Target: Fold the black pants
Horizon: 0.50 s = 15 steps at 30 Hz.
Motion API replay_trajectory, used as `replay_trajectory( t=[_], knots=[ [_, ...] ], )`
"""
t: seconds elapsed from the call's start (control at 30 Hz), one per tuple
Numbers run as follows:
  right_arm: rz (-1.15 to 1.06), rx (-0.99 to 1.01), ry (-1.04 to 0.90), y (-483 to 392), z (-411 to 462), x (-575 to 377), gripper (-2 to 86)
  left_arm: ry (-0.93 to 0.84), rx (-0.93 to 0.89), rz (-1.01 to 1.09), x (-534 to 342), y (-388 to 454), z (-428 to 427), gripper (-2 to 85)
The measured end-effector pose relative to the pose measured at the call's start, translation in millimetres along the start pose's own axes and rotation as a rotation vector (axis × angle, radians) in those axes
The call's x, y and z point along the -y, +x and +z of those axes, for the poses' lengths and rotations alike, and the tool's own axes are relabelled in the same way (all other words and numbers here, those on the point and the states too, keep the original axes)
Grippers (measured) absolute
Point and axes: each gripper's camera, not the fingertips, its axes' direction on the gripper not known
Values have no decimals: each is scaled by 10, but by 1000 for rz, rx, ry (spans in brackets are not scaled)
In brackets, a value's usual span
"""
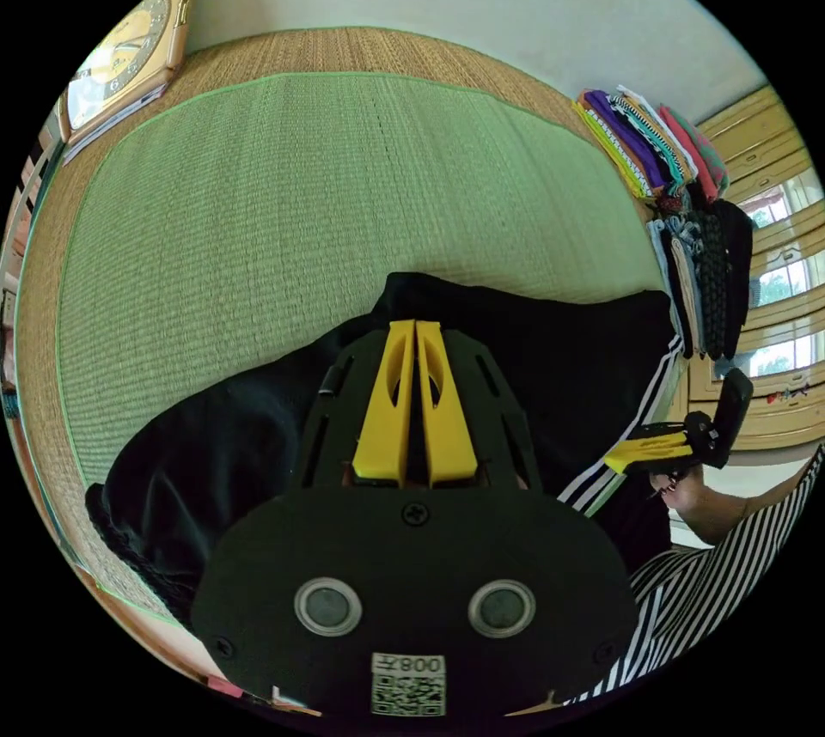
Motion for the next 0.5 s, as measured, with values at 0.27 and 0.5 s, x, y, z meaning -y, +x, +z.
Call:
replay_trajectory(
  t=[0.27, 0.5],
  knots=[
    [238, 14, 127, 631, -244, -535, 1, -7, 40, -29, 46, 83, 372, 2],
    [310, -101, 277, 694, -657, -945, 8, 17, -231, 229, 293, 849, 840, 20]
  ],
)
